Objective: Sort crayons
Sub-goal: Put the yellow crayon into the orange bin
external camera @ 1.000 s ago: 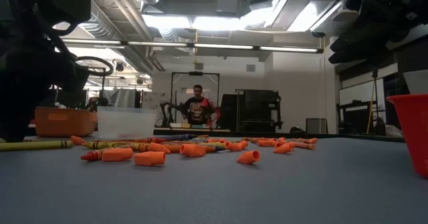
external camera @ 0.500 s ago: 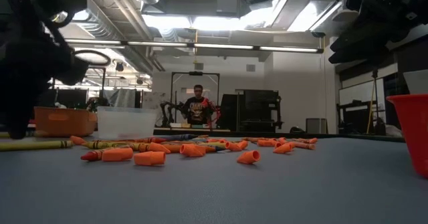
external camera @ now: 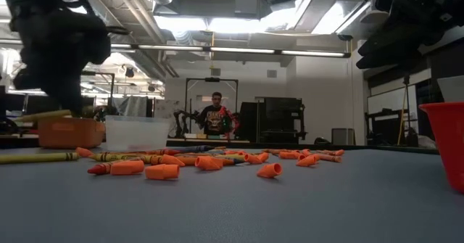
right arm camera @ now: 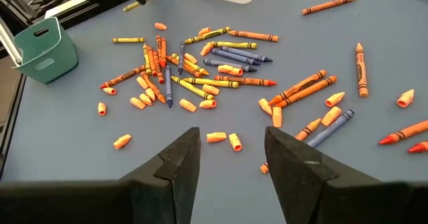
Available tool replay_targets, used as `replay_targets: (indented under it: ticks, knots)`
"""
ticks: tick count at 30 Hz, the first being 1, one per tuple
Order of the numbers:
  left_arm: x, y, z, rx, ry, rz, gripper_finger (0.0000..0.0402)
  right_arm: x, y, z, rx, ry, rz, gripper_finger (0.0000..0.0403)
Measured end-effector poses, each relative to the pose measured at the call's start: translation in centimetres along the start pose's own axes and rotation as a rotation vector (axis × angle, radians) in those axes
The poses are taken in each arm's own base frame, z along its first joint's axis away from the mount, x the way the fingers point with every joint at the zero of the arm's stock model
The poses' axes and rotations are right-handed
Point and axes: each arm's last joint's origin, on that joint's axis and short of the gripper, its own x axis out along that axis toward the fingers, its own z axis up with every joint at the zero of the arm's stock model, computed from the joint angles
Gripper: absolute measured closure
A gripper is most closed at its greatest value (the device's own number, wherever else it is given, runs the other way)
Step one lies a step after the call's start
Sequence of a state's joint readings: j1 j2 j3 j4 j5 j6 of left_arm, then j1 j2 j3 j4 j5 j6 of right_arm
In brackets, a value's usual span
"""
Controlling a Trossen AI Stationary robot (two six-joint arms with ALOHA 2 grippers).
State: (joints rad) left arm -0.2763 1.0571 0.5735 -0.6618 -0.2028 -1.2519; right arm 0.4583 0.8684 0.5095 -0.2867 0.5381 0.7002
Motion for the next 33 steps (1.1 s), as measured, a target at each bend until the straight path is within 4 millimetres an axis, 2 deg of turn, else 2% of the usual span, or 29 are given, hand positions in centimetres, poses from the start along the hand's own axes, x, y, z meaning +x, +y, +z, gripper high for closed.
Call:
replay_targets:
  ticks: [15, 33]
  knots:
    - [-2.6, 2.3, 3.9, 0.073, -0.302, 0.024, 0.0391, 0.0, 0.0, 0.0, 0.0, 0.0, 0.0, 0.0237]
    - [-4.9, 5.7, 6.9, 0.067, -0.588, 0.254, 0.0391, 0.0, 0.0, 0.0, 0.0, -0.001, -0.002, 0.0237]
